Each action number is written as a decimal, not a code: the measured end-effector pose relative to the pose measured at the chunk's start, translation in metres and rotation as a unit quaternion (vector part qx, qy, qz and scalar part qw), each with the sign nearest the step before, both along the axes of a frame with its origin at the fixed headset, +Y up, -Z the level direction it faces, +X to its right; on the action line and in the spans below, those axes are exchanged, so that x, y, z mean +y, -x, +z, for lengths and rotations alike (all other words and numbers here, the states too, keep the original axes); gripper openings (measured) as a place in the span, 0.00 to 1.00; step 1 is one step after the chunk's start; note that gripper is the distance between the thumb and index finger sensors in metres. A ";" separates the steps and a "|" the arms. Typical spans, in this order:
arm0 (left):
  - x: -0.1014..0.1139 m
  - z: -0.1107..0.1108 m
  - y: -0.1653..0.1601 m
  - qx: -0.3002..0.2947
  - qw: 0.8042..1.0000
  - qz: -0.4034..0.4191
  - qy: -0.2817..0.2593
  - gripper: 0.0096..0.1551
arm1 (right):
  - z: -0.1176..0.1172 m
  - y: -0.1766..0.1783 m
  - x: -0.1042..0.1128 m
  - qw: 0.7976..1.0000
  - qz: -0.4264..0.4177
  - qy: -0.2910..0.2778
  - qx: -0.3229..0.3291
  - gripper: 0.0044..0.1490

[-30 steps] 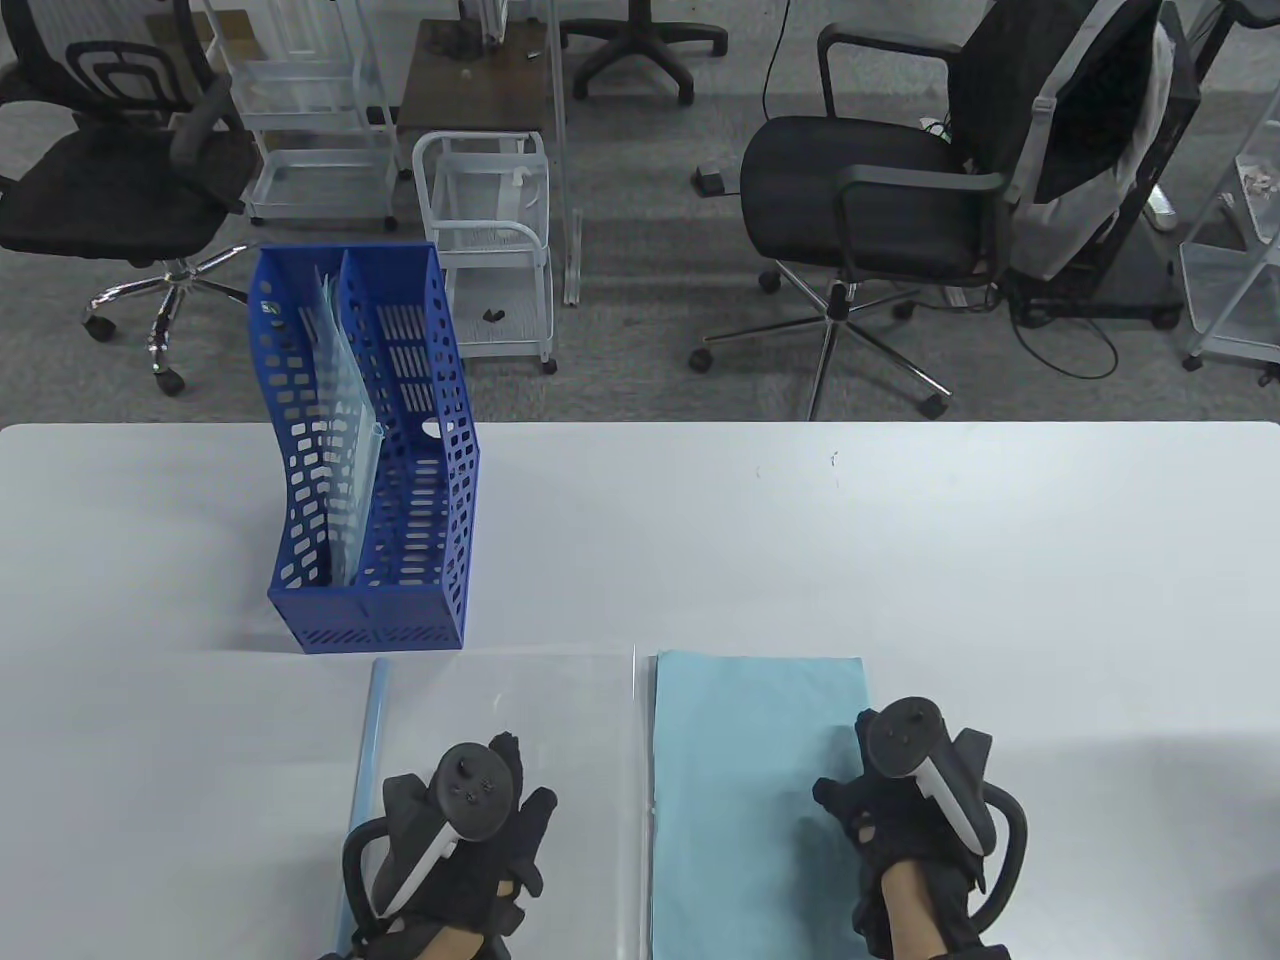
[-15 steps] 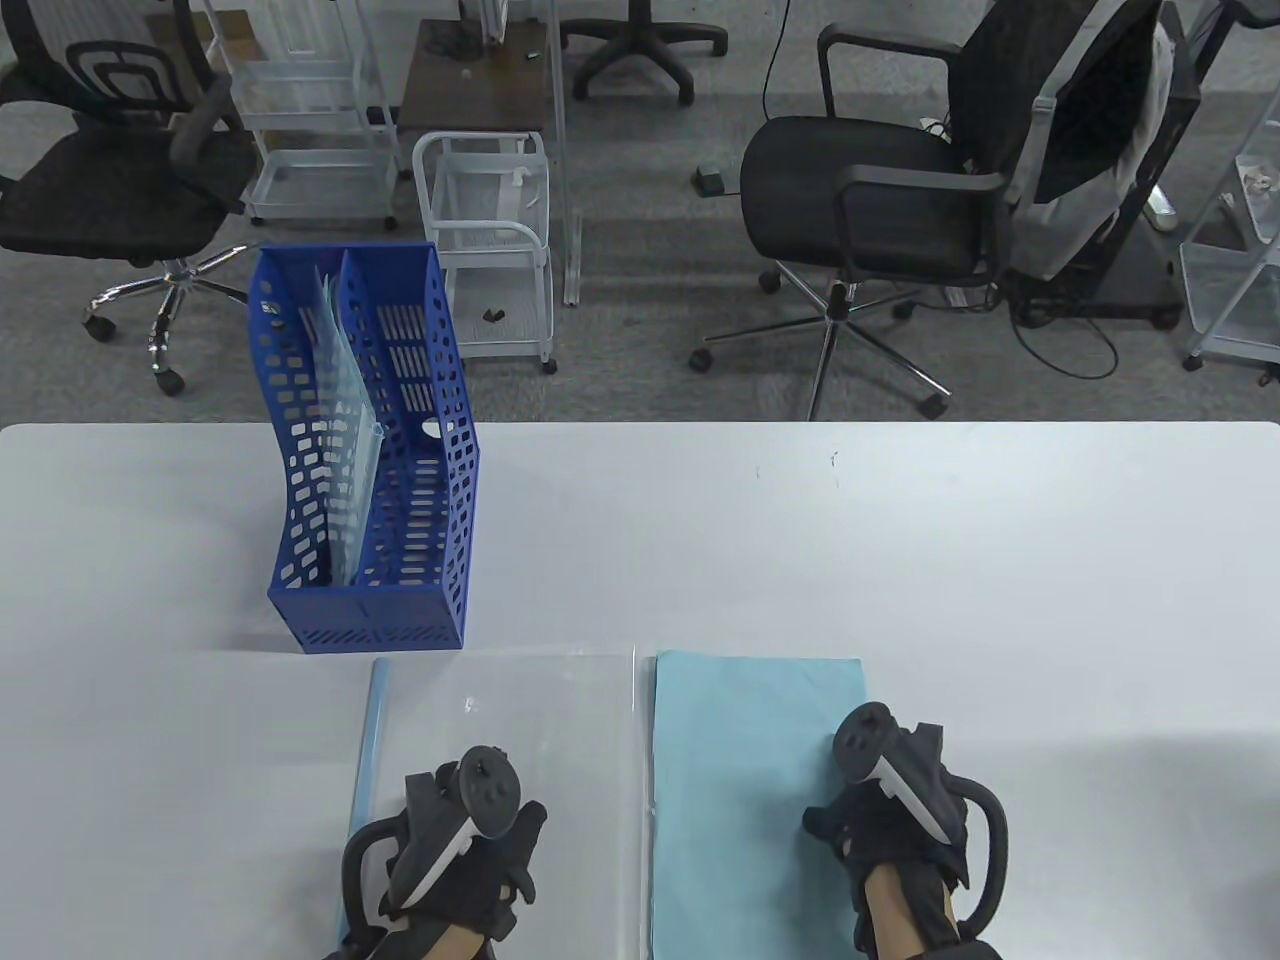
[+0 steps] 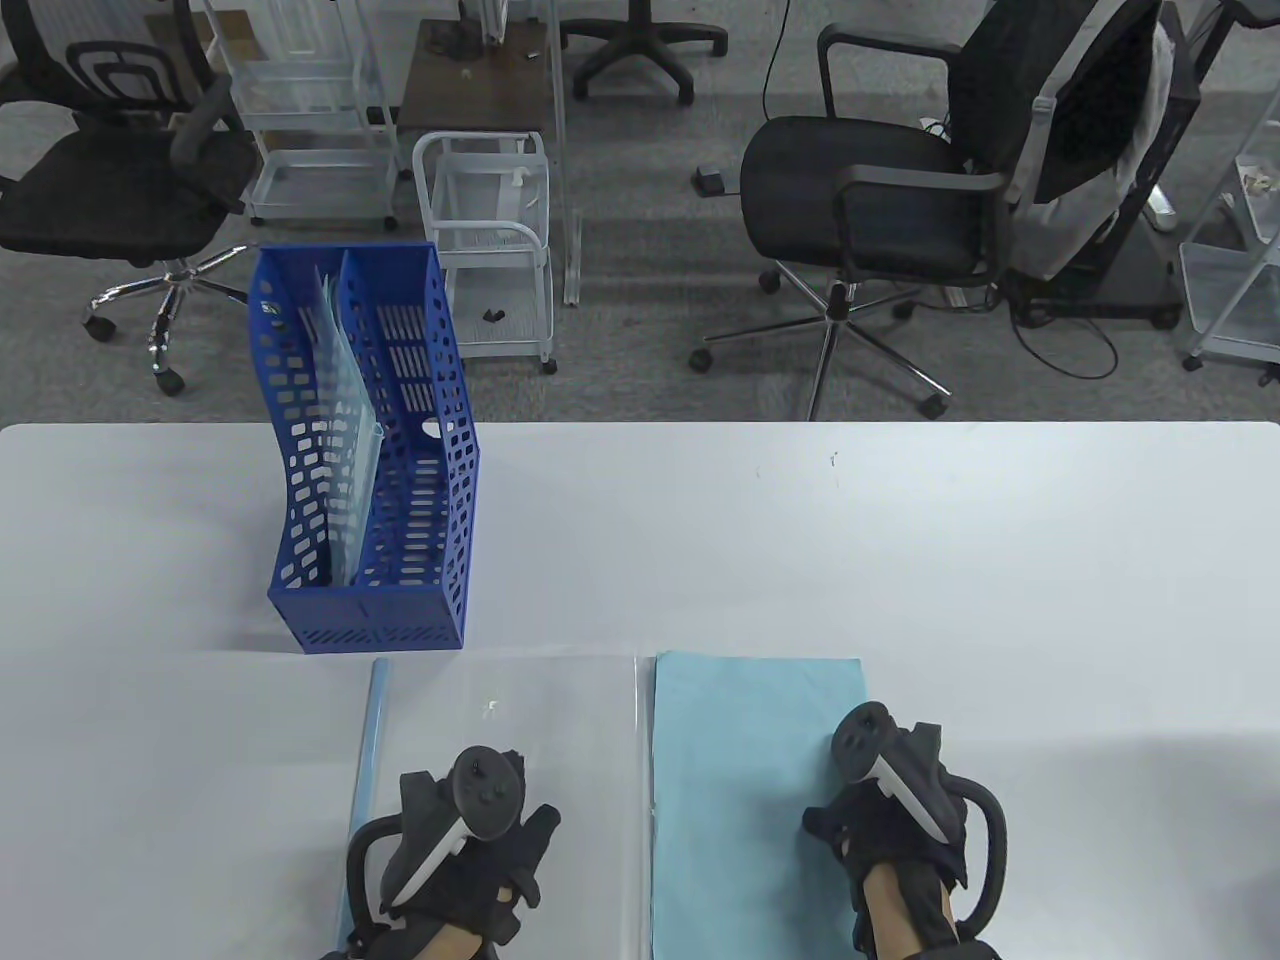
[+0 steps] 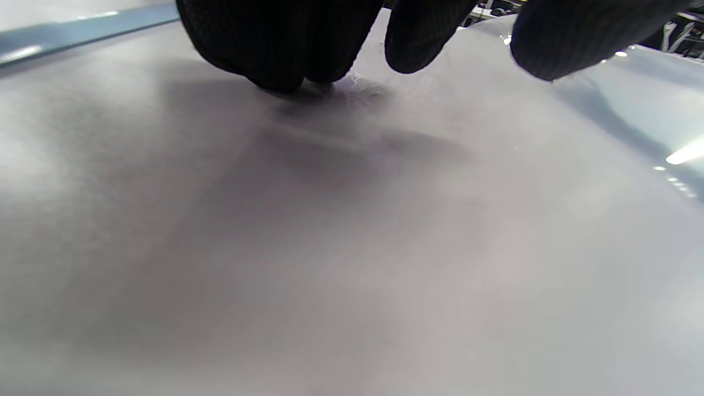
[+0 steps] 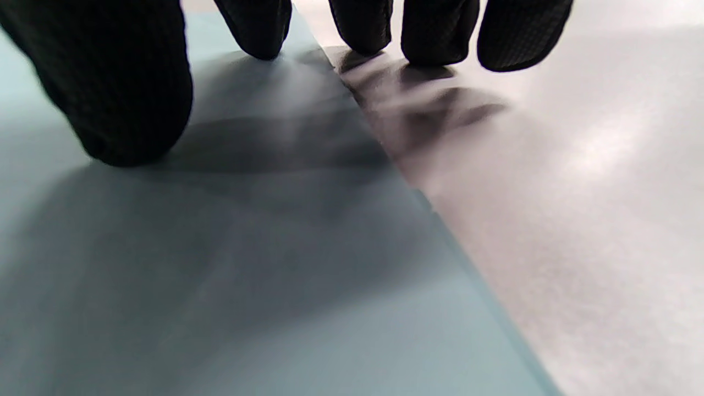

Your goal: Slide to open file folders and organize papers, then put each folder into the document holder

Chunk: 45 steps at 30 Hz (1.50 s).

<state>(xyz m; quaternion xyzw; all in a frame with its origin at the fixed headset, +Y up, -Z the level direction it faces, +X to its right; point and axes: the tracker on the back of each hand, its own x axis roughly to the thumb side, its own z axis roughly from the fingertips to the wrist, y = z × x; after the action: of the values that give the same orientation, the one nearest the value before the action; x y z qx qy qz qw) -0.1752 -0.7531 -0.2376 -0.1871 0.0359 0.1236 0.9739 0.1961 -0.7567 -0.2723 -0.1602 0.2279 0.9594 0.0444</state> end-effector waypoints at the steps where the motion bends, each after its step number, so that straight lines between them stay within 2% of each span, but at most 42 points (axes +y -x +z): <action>1: 0.000 0.000 0.000 -0.004 1.000 0.015 0.005 0.44 | 0.000 0.000 0.000 1.000 0.000 0.000 0.000 0.57; 6: -0.004 0.000 -0.002 -0.037 0.990 0.131 0.031 0.43 | 0.000 0.001 0.000 1.000 0.001 0.002 0.001 0.57; 11: -0.013 -0.003 -0.015 -0.064 0.962 0.254 0.071 0.42 | -0.001 0.001 0.000 1.000 0.001 0.002 0.001 0.57; 17: -0.023 -0.007 -0.039 -0.096 0.926 0.349 0.110 0.42 | -0.001 0.001 0.000 1.000 0.000 0.003 0.005 0.58; 20: -0.027 -0.011 -0.055 -0.126 0.878 0.448 0.110 0.41 | -0.002 0.001 -0.001 1.000 -0.001 0.003 0.006 0.58; 25: -0.016 -0.023 -0.072 -0.185 0.739 0.645 0.062 0.38 | -0.002 0.001 -0.001 1.000 -0.002 0.003 0.007 0.58; 26: -0.012 -0.025 -0.071 -0.173 0.725 0.665 0.049 0.37 | -0.002 0.001 -0.001 1.000 -0.002 0.003 0.008 0.58; 27: -0.006 -0.027 -0.069 -0.149 0.724 0.673 0.034 0.35 | -0.002 0.001 -0.001 1.000 -0.003 0.003 0.008 0.58; 28: -0.003 -0.028 -0.067 -0.125 0.738 0.662 0.023 0.35 | -0.002 0.001 -0.001 1.000 -0.003 0.003 0.008 0.58; 29: 0.000 -0.029 -0.066 -0.102 0.764 0.637 0.014 0.37 | -0.002 0.001 -0.001 1.000 -0.003 0.003 0.008 0.58; 31: 0.004 -0.028 -0.065 -0.045 0.865 0.498 0.032 0.40 | -0.002 0.001 -0.001 1.000 -0.003 0.003 0.008 0.58; 32: 0.004 -0.028 -0.068 -0.015 0.922 0.384 0.049 0.41 | -0.002 0.001 -0.001 1.000 -0.003 0.003 0.008 0.58; 33: 0.003 -0.028 -0.072 0.000 0.959 0.279 0.050 0.43 | -0.002 0.001 -0.001 1.000 -0.003 0.003 0.008 0.58; 34: 0.001 -0.031 -0.079 -0.002 0.983 0.179 0.049 0.45 | -0.002 0.001 -0.001 1.000 -0.003 0.003 0.008 0.58; 35: -0.003 -0.035 -0.087 -0.006 0.996 0.069 0.056 0.46 | -0.002 0.001 -0.001 1.000 -0.004 0.003 0.008 0.58; 37: -0.011 -0.040 -0.098 -0.007 0.999 -0.012 0.053 0.46 | -0.002 0.001 -0.001 1.000 -0.004 0.002 0.007 0.58; 38: -0.014 -0.042 -0.103 -0.013 0.999 0.005 0.050 0.47 | -0.002 0.001 -0.001 1.000 -0.004 0.002 0.007 0.58; 40: -0.018 -0.043 -0.107 -0.007 0.998 0.056 0.004 0.45 | -0.002 0.001 -0.001 1.000 -0.005 0.002 0.007 0.58; 42: -0.020 -0.046 -0.106 0.009 0.991 0.131 0.020 0.44 | -0.002 0.001 -0.001 1.000 -0.005 0.002 0.008 0.58; 45: -0.020 -0.051 -0.102 0.016 0.983 0.180 0.031 0.43 | -0.002 0.001 -0.001 1.000 -0.005 0.002 0.008 0.58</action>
<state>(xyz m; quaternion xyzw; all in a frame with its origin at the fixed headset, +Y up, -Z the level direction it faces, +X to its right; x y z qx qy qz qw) -0.0733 -0.7733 -0.2882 -0.2183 0.0207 0.2984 0.9289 0.1947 -0.7580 -0.2741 -0.1514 0.2313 0.9599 0.0468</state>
